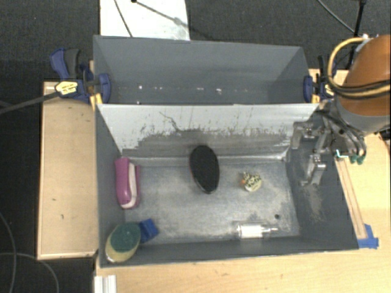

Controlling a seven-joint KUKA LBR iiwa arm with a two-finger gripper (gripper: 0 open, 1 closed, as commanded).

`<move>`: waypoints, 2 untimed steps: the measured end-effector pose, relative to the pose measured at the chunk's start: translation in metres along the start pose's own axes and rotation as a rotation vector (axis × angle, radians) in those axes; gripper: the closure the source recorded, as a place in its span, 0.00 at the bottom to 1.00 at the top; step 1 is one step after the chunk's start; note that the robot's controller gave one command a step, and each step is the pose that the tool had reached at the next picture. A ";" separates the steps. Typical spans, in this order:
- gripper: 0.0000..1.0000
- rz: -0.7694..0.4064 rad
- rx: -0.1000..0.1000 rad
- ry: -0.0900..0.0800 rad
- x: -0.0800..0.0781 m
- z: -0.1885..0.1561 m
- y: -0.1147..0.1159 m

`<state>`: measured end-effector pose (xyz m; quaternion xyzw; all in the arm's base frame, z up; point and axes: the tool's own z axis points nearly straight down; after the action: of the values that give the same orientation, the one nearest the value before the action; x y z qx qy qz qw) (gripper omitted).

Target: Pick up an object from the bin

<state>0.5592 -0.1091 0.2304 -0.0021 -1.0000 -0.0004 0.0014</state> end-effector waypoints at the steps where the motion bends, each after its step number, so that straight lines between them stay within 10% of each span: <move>1: 0.00 -0.002 0.003 -0.016 0.053 -0.140 0.016; 2: 0.00 -0.172 -0.001 0.000 -0.002 0.015 0.060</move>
Offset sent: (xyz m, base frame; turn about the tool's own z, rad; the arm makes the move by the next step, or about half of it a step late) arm -0.0535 0.0158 0.1340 0.0006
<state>0.5616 -0.0496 0.2156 0.0840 -0.9965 -0.0011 0.0014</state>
